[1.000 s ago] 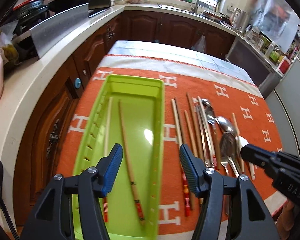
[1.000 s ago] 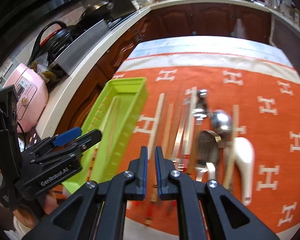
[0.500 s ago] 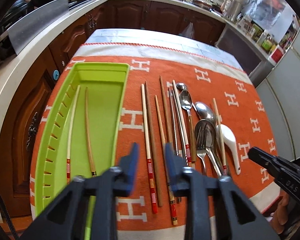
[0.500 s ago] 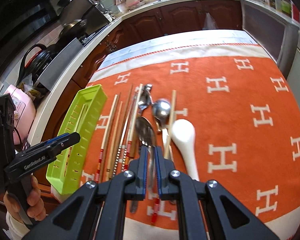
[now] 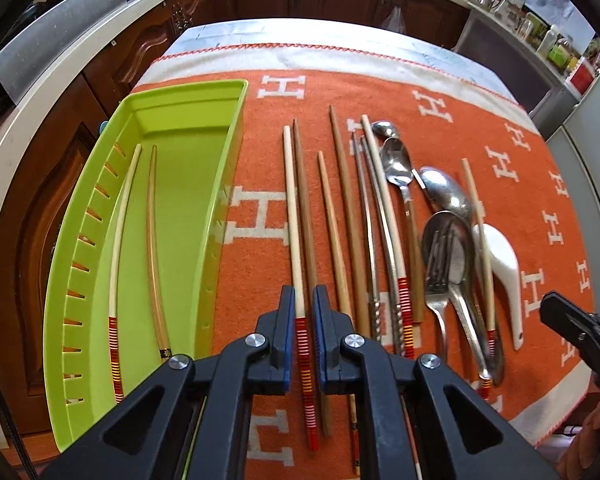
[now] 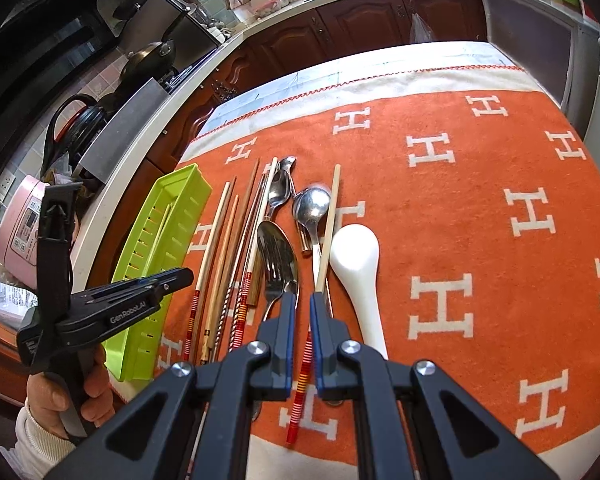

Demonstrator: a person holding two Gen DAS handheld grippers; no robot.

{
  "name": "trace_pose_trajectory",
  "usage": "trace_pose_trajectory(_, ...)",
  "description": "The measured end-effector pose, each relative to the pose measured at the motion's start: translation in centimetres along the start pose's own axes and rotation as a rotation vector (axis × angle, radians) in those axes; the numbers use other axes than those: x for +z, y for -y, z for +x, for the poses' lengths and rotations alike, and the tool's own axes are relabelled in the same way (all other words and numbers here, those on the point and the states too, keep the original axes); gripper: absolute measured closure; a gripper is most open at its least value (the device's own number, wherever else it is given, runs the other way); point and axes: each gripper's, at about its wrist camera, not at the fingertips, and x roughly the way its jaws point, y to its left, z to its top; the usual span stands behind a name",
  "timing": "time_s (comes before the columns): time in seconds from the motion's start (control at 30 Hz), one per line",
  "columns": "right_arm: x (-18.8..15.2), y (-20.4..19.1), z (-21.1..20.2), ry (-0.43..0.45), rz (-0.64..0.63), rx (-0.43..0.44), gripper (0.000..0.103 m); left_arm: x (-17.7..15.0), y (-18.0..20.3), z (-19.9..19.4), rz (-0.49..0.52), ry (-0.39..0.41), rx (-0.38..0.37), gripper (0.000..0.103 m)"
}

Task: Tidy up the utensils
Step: 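Grasp another red-striped chopstick with the left tool while the right tool grasps one beside the white spoon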

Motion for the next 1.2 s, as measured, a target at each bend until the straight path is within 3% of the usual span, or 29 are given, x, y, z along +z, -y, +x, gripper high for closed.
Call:
trace_pose_trajectory(0.43,0.4,0.9,1.1,-0.022,0.021,0.035,0.096,0.7,-0.4,1.6,-0.023,-0.018,-0.013,0.097)
trace_pose_trajectory(0.63,0.4,1.2,1.1,-0.018,0.028,0.036,0.096,0.6,-1.1,1.6,-0.025,-0.018,0.032,0.097)
trace_pose_trajectory(0.87,0.5,1.0,1.2,-0.022,0.015,0.045,0.096,0.7,-1.1,1.6,-0.020,-0.015,0.031,0.096)
trace_pose_trajectory(1.2,0.4,0.9,1.1,-0.021,0.018,0.044,0.096,-0.8,1.2,1.6,0.086,-0.020,0.112,0.085)
